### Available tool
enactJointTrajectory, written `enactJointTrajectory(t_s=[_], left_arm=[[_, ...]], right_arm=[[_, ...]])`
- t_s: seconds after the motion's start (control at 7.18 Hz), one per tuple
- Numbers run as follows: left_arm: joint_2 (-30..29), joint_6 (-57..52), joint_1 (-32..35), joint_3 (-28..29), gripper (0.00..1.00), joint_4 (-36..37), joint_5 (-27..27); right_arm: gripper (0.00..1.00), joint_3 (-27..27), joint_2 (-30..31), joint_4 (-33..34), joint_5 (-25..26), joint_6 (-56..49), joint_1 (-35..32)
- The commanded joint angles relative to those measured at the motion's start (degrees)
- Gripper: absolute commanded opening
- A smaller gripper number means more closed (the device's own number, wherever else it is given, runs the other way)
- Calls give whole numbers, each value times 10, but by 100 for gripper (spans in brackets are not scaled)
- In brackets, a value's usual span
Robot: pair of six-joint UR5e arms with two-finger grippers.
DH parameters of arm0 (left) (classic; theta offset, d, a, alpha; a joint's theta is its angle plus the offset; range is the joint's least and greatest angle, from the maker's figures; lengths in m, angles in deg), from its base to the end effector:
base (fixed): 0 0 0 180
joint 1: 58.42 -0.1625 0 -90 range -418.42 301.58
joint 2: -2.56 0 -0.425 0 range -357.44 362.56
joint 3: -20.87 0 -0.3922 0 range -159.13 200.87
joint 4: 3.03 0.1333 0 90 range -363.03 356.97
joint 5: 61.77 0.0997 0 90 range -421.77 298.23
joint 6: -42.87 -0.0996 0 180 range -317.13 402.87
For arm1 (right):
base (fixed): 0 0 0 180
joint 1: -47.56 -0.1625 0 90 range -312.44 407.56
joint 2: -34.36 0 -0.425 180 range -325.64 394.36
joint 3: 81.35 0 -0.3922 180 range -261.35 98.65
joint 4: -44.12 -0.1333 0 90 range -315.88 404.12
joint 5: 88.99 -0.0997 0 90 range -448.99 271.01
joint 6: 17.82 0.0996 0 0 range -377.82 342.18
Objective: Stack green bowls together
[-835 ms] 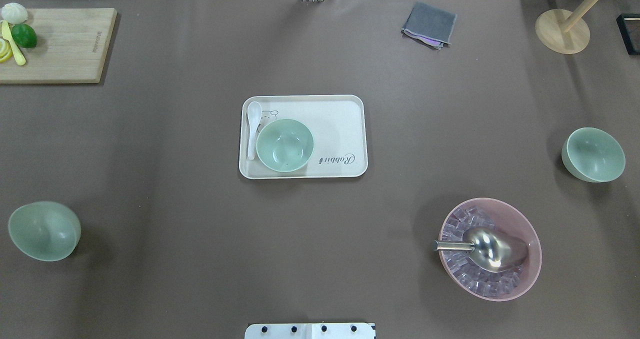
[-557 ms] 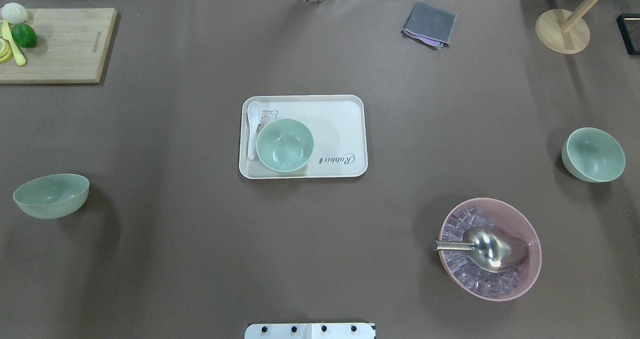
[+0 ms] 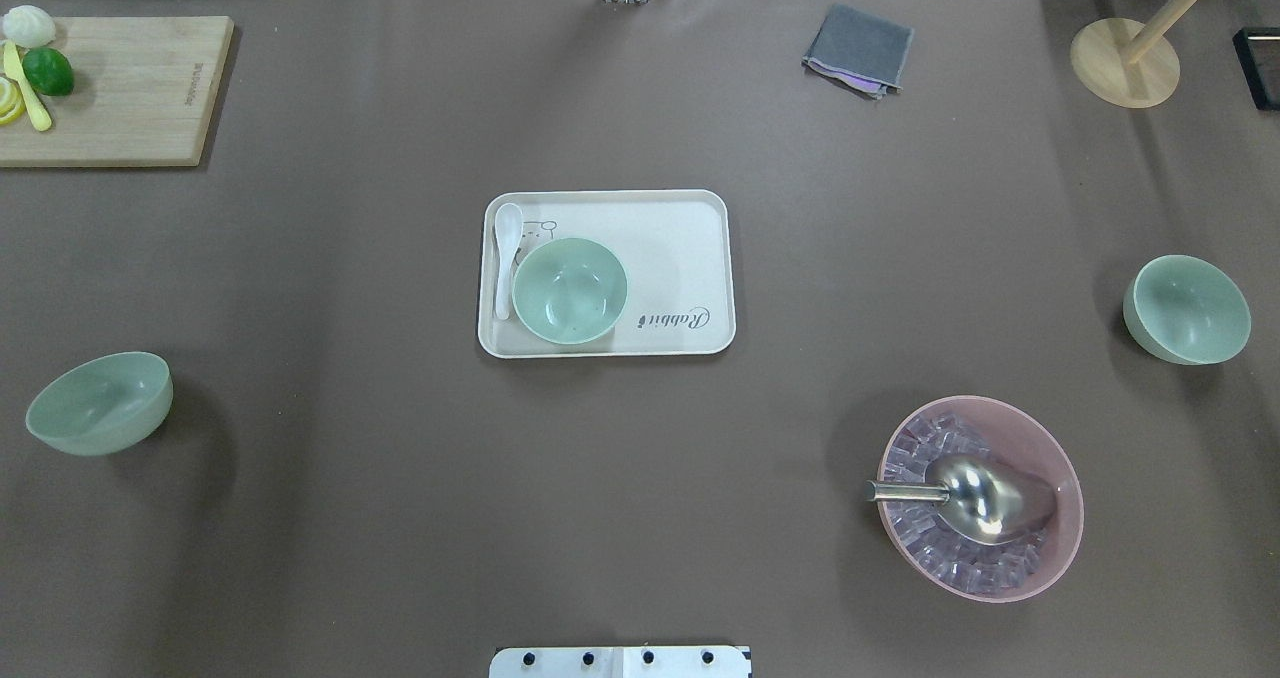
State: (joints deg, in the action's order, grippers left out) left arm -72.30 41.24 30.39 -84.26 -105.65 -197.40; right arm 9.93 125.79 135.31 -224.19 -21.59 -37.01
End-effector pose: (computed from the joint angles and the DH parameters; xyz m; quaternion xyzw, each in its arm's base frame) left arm -0.0539 -0.3949 0.6190 0.1027 0.3850 0.0651 0.9149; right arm 0.0170 -0.4834 0.6609 -0.0164 -0.3841 -0.0696 0.9205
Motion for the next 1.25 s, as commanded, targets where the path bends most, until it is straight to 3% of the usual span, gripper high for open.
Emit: enactJointTrajectory(t_s=[0.0, 0.14, 0.28, 0.56, 0.7, 0.84, 0.97, 1.11], left_arm=[[4, 0, 0, -2, 98, 0, -10], [4, 1, 0, -2, 98, 0, -10], [4, 1, 0, -4, 98, 0, -10], [5, 1, 1, -3, 98, 0, -10], [4, 1, 0, -3, 98, 0, -10], [4, 2, 0, -3, 98, 0, -10], [4, 1, 0, -3, 98, 0, -10], [5, 1, 1, -3, 98, 0, -9]], right_arm=[[100, -25, -1, -108, -22, 147, 53], [100, -64, -1, -218, -18, 232, 87], [100, -85, -1, -270, -16, 275, 107], [100, -94, 0, -272, -15, 279, 115], [76, -102, -1, -273, -15, 282, 120], [17, -101, -3, -273, -16, 305, 126], [0, -96, -4, -274, -19, 316, 133], [0, -96, -19, -273, -23, 316, 137]])
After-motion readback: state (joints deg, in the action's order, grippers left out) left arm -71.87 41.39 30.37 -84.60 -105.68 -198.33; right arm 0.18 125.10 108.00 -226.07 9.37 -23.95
